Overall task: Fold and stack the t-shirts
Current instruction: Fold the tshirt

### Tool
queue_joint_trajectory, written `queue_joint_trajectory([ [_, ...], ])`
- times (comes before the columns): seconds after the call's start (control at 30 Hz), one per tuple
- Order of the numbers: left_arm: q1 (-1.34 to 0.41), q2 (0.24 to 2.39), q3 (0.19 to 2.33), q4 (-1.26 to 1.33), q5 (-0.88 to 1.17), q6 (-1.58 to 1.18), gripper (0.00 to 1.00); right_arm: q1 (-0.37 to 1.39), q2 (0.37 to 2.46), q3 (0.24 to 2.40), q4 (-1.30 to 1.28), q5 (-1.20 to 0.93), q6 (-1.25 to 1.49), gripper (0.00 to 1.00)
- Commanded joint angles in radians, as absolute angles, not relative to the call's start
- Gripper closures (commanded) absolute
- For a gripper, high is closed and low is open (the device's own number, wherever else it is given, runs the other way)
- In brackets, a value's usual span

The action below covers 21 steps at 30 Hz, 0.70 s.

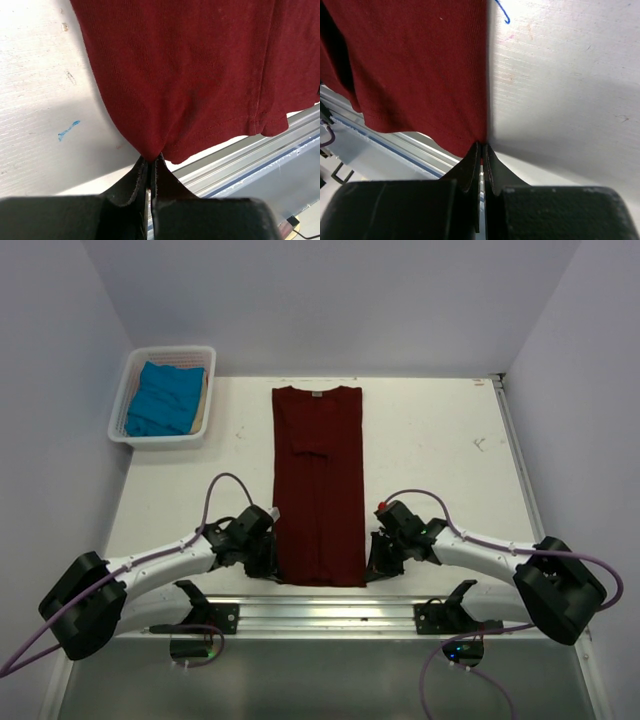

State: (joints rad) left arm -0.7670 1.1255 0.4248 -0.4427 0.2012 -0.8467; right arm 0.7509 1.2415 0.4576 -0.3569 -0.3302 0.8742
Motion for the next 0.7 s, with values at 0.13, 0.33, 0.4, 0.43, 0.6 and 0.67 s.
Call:
queue_joint_trajectory([
  [0.13,-0.793,1.068,0.475,-0.543,0.094,-0.825,1.00,0.759,1.172,0.512,-0.345,-0.342,0.841,1.00],
  [0.33,-0.793,1.022,0.643,-0.612,0.005,-0.773,1.00,0.759,1.204,0.638,-0.363,-0.318,0.782,1.00],
  [0.4,-0.795,1.028,0.690,-0.630,-0.080,-0.736,1.00,0.756,1.247,0.679,-0.374,-0.298,0.750,1.00],
  [0.43,-0.793,1.034,0.704,-0.649,-0.104,-0.726,1.00,0.758,1.262,0.730,-0.379,-0.279,0.739,1.00],
  [0.6,-0.790,1.086,0.773,-0.637,-0.244,-0.651,0.98,0.752,1.373,0.883,-0.428,-0.200,0.654,1.00],
  [0.67,-0.785,1.124,0.781,-0.595,-0.293,-0.631,0.98,0.736,1.426,0.948,-0.436,-0.158,0.632,1.00],
])
